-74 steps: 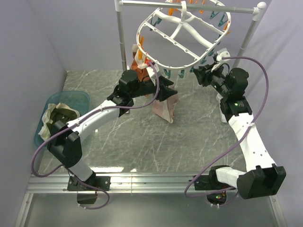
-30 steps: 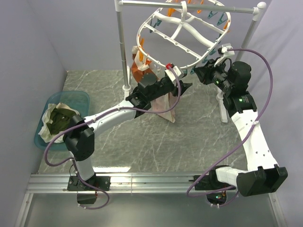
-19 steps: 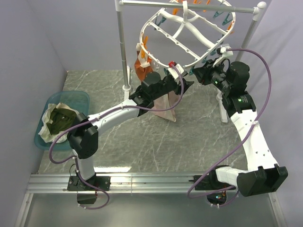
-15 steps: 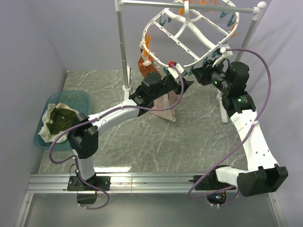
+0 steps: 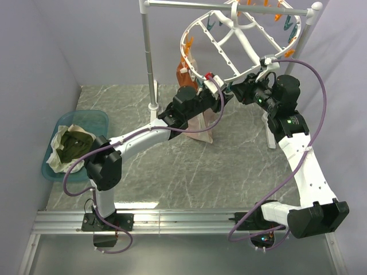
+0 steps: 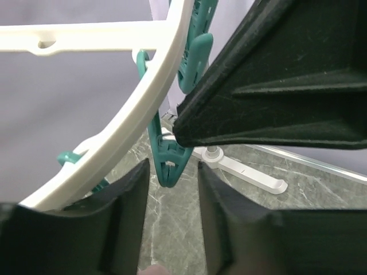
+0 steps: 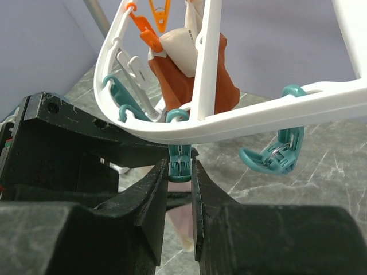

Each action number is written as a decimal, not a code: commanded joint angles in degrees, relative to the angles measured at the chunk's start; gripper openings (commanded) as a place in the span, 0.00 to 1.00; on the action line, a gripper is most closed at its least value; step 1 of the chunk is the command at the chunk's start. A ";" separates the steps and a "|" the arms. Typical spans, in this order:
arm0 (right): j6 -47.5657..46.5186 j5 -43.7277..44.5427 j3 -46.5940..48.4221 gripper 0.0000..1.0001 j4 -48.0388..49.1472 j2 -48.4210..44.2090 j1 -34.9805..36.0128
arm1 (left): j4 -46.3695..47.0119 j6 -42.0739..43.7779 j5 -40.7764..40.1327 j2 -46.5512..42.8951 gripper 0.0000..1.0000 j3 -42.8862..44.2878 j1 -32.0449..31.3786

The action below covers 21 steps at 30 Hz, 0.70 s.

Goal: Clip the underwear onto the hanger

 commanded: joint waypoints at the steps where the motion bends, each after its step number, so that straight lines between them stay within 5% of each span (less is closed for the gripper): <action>1: 1.13 -2.00 2.26 0.00 0.29 -0.68 0.54 | 2.31 -0.48 0.43 -0.35 0.41 2.45 0.15; 9: 3.06 -3.94 2.53 0.00 0.82 0.37 0.54 | 1.87 -1.44 3.42 -0.79 0.19 2.37 0.77; 13: 3.42 -4.29 3.14 0.25 1.44 0.64 0.45 | 1.35 -1.71 4.65 -1.14 0.08 2.10 1.12; 21: 4.03 -8.76 5.42 0.45 1.18 1.87 -2.00 | 1.52 -6.71 9.66 -1.84 0.00 1.75 3.40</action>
